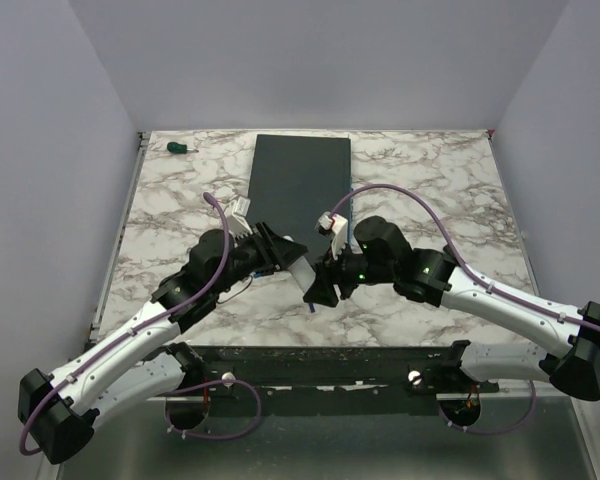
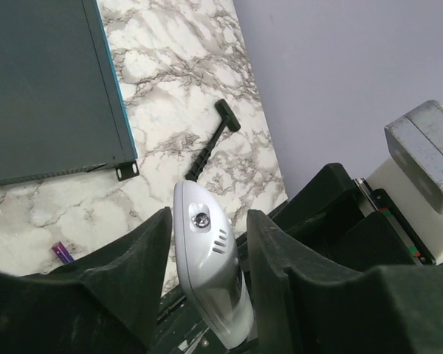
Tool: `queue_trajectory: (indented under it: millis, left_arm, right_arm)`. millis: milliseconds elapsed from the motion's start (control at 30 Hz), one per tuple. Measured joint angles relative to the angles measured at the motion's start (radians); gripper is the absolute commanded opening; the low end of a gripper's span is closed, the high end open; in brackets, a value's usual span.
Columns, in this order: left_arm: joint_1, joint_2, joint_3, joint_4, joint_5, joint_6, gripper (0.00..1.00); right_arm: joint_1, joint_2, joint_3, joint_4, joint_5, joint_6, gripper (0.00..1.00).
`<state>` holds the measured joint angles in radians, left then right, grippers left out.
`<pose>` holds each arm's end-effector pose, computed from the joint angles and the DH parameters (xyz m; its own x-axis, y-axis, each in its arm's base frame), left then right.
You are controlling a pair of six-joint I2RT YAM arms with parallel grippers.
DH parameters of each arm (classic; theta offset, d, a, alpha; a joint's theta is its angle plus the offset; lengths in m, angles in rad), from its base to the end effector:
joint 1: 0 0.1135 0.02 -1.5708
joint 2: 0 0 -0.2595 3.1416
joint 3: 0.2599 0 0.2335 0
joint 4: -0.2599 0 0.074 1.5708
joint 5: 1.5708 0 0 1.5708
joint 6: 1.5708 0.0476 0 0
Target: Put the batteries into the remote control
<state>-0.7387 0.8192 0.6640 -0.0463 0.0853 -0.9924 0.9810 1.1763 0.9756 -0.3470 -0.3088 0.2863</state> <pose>0.1407 -0.1336 0.3032 -0.6943 -0.4961 -0.5214 0.2766 0.4848 -0.8297 0.1299 0.2202 0.3047 -0.5422 -0.3264 -0.7743 -0.8162 0.4237 0.3929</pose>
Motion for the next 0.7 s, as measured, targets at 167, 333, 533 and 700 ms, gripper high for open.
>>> queue_trajectory:
  millis: [167, 333, 533, 700]
  left_arm:
    - [0.0, -0.004, -0.019, 0.001, -0.003, -0.005, 0.29]
    - [-0.001, -0.023, -0.031, 0.027, -0.003, -0.027, 0.12]
    - [0.0, -0.083, -0.113, 0.126, -0.005, -0.048, 0.0]
    - [0.002, -0.101, -0.13, 0.127, -0.012, -0.037, 0.0]
  right_arm:
    - [0.001, 0.0, 0.0, -0.002, 0.0, -0.019, 0.01]
    - [0.002, -0.001, 0.0, 0.003, 0.005, -0.028, 0.07]
    - [0.008, -0.015, -0.002, 0.008, 0.016, -0.032, 0.69]
    - [0.008, -0.097, -0.034, 0.033, 0.068, -0.007, 0.96]
